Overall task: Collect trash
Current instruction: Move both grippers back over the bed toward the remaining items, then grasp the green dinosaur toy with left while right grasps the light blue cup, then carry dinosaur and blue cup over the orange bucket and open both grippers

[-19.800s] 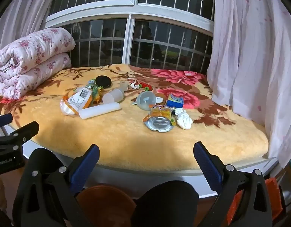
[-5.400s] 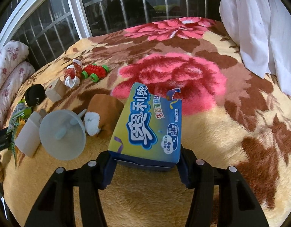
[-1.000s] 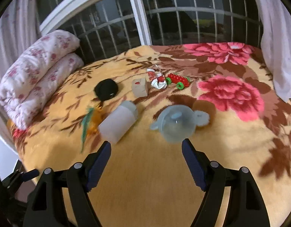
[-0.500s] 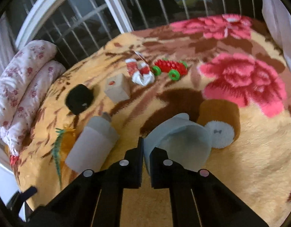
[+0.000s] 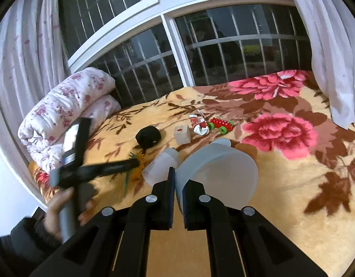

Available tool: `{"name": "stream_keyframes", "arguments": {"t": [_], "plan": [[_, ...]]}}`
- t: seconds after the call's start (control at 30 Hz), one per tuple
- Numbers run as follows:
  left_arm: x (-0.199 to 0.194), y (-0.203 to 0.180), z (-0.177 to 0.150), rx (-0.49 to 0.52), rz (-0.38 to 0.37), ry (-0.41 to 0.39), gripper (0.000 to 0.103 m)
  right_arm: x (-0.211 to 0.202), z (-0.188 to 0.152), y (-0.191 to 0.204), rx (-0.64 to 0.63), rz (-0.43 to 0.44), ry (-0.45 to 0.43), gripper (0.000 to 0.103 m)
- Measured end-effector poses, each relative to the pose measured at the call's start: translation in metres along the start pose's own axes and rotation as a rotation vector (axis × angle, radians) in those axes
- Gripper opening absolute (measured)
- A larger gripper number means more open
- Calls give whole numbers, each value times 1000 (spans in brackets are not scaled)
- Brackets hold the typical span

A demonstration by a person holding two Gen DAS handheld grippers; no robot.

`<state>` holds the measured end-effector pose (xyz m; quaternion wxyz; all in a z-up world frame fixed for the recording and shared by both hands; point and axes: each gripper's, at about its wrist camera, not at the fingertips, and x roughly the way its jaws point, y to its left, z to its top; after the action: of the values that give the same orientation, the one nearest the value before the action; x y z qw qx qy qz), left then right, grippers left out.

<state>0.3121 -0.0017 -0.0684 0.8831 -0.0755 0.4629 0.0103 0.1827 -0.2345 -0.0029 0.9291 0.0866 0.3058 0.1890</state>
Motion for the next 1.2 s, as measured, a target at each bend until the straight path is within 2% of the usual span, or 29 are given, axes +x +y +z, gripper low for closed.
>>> {"name": "stream_keyframes", "arguments": {"t": [0.03,0.07,0.13,0.2,0.43,0.6,0.8,1.0,1.2], "plan": [[14,0,1,1,13,34,69,0,-3,0,0,3,9,5],[22,1,-1,-3,1,48,69,0,-5,0,-2,1,10,5],[21,-1,-4,10,23,12,55,1,-9,0,-13,-6,15,5],[13,-5,-8,40,8,-14,40,2,-14,-1,-9,-8,21,5],[-26,1,-27,53,7,-76,40,-10,-27,7,-5,-3,28,5],[-78,4,-47,96,5,-167,40,-26,-36,21,-22,16,34,5],[-143,5,-90,157,-31,-255,40,-51,-59,48,-70,48,61,5],[-173,-2,-140,204,-63,-255,40,-79,-98,67,-109,71,128,5],[-175,-10,-208,291,-86,-188,40,-99,-144,75,-131,71,211,5]]}}
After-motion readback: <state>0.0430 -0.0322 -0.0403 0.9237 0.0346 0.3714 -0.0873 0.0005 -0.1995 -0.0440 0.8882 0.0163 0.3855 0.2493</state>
